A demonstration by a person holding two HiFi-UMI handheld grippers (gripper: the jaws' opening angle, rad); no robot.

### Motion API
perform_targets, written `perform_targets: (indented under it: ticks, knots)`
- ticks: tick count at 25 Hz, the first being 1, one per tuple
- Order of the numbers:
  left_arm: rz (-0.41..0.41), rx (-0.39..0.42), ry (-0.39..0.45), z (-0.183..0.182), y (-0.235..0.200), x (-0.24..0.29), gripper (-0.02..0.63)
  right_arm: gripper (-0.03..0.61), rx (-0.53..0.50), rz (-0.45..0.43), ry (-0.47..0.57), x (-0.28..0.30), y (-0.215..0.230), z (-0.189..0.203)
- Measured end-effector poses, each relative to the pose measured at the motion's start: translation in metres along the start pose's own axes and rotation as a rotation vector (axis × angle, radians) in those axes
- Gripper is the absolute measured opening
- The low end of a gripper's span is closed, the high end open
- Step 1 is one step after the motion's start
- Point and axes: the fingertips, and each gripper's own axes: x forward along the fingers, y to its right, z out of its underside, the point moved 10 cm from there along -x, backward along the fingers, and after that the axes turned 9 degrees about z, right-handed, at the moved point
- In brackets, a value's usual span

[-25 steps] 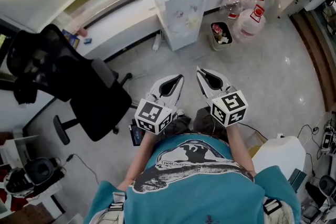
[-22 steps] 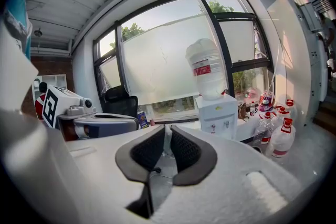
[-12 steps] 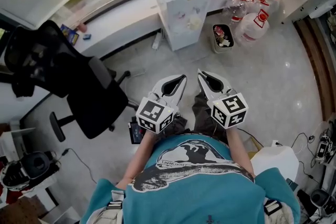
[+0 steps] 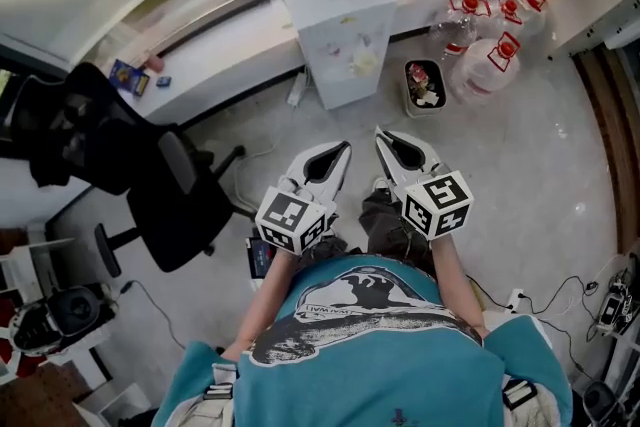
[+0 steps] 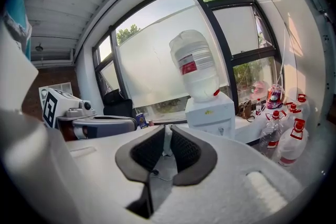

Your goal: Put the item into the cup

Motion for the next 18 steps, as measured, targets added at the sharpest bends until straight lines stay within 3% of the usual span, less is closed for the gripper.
perform_targets:
  ticks: [9,18]
  knots:
    - [-0.048,-0.003,-0.020,-0.018,-0.005,0.075,-0.002,0.034,0.033,-0.035,0.002,0.014,0.084,-0.023]
    - [-0.128,-0.003,-0.026,-0.025,-0.008,0.115,0.000,0.034,0.041,-0.108,-0.017,0.033,0.129,-0.028]
